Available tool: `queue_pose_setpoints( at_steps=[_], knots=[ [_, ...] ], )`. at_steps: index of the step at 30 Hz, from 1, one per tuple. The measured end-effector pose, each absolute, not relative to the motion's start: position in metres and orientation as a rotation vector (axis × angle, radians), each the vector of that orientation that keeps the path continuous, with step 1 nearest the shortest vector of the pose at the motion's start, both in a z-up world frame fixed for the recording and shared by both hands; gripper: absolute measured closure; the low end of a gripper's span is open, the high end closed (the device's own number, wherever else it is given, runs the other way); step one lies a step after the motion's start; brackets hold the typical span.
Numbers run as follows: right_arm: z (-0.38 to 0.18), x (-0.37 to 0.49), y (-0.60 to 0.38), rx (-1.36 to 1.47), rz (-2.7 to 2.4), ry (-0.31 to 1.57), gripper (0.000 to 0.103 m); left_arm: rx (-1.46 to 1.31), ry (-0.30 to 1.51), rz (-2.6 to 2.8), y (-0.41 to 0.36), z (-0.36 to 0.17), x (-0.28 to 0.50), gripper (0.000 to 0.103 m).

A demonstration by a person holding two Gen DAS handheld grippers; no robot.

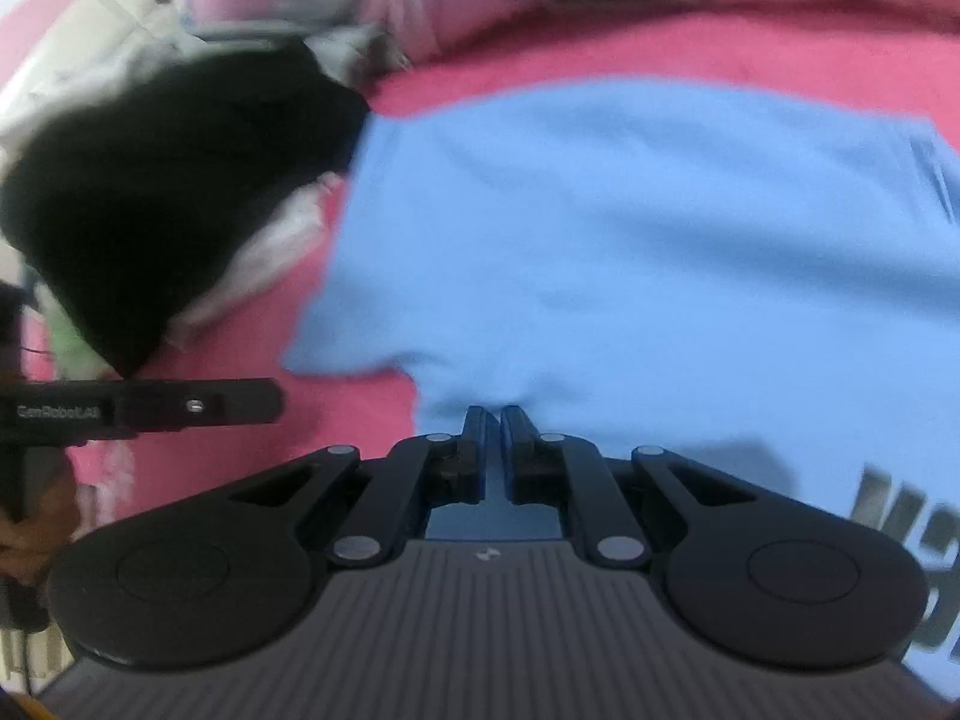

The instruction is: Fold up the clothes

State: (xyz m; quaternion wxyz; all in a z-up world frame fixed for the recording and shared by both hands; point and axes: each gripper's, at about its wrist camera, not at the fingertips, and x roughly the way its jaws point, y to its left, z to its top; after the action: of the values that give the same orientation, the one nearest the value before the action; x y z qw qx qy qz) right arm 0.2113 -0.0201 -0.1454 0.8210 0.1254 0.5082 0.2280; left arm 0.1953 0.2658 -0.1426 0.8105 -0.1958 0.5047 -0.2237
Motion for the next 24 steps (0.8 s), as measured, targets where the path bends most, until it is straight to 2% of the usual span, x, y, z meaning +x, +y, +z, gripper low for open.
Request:
queue_pose_setpoints(
  at_steps=[4,9,11,12,13,18,24],
  knots=[
    [-0.114,0.223,-0.060,0.237,0.383,0.978,0.097,-0.378,1.063,-0.518,0.242,-0.144,0.215,0.077],
    [-0.099,0.271,-0.131,0.189,0.214,0.971,0.096,-0.284,1.072,-0.484,0.211,-0.166,0.238,0.077],
    [-0.102,0.295,-0.149,0.173,0.233,1.010,0.084,-0.255,1.075,-0.469,0.206,-0.171,0.241,0.079],
    [-0.103,0.307,-0.158,0.165,0.243,1.029,0.068,-0.251,1.074,-0.462,0.206,-0.173,0.241,0.080],
    [-0.105,0.318,-0.166,0.165,0.252,1.048,0.059,-0.257,1.075,-0.459,0.207,-0.173,0.241,0.080],
    [-0.124,0.362,-0.176,0.193,0.324,1.125,0.057,-0.270,1.079,-0.444,0.210,-0.175,0.241,0.083],
    [-0.134,0.366,-0.171,0.124,0.409,1.195,0.057,-0.271,1.081,-0.430,0.213,-0.173,0.239,0.084]
  ],
)
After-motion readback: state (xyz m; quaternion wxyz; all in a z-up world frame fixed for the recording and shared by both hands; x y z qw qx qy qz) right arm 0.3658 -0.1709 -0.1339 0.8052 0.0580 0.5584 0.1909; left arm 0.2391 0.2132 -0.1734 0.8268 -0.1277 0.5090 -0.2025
